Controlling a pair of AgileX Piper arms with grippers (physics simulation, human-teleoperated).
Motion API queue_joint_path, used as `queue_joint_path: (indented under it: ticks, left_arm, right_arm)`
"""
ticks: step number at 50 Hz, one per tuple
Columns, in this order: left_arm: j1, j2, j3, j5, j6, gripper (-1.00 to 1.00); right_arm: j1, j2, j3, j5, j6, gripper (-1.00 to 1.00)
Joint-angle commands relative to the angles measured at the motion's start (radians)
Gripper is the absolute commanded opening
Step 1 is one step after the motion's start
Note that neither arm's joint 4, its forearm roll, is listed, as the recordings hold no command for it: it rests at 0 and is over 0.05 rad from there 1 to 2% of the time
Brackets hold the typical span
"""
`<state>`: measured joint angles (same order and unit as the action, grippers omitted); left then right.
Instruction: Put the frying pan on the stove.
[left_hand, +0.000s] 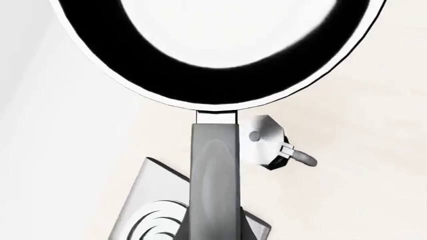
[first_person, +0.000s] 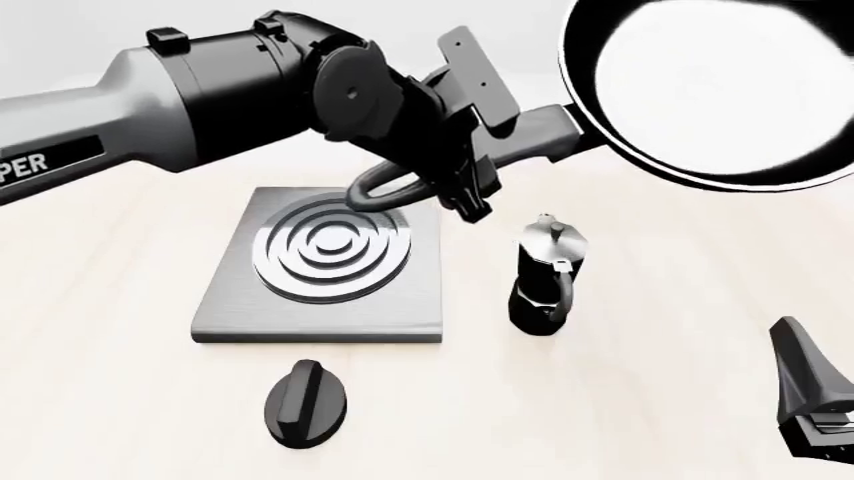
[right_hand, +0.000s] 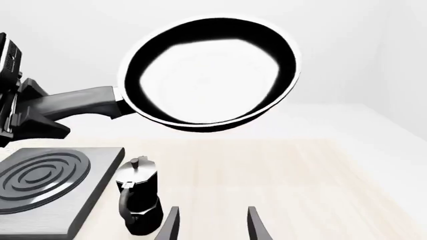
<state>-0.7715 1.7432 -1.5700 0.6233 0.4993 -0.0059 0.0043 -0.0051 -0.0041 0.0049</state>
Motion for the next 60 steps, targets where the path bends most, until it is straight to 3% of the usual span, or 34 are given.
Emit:
queue_joint_path:
  ticks: [1,25,29,30,34,38,40,41,42,44,45,46,48,60]
  left_arm:
    - [0.040,-0.040,-0.007,0.004,-0.049,-1.00]
    - [0.141,-0.149,0.096,0.026,-0.165,-1.00]
    - [0.173,-0.186,0.141,0.020,-0.176,-1.00]
    - [0.153,-0.203,0.149,0.023,-0.206,-1.00]
    - [0.172,-0.235,0.191,0.021,-0.199,-1.00]
    - [0.138,-0.281,0.219,0.030,-0.323,-1.00]
    - [0.126,-0.298,0.233,0.032,-0.328,-1.00]
    - [0.168,-0.302,0.250,0.036,-0.292,-1.00]
    - [0.061,-0.354,0.266,0.019,-0.400,-1.00]
    - [0.064,-0.368,0.274,0.020,-0.436,-1.00]
    - [0.167,-0.367,0.304,0.030,-0.308,-1.00]
    - [0.197,-0.372,0.328,0.029,-0.267,-1.00]
    - [0.148,-0.410,0.345,0.024,-0.345,-1.00]
    - [0.248,-0.540,0.501,0.030,-0.358,-1.00]
  right_arm:
    - [0.000,-0.001,0.001,0.000,0.000,1.00]
    - [0.000,-0.001,0.001,0.000,0.000,1.00]
    - [0.000,-0.001,0.001,0.000,0.001,1.00]
    - [0.000,-0.001,0.001,0.000,0.000,1.00]
    - [0.000,-0.001,0.001,0.000,0.000,1.00]
    - [0.000,-0.001,0.001,0.000,0.000,1.00]
    - [0.000,-0.001,0.001,0.000,0.001,1.00]
    - [0.000,-0.001,0.001,0.000,0.000,1.00]
    - [0.000,-0.001,0.001,0.000,0.000,1.00]
    - [0.000,-0.001,0.001,0.000,0.000,1.00]
    - [0.000,-0.001,0.001,0.000,0.000,1.00]
    - [0.000,-0.001,0.001,0.000,0.000,1.00]
    - [0.000,-0.001,0.001,0.000,0.000,1.00]
    - [0.000,-0.001,0.001,0.000,0.000,1.00]
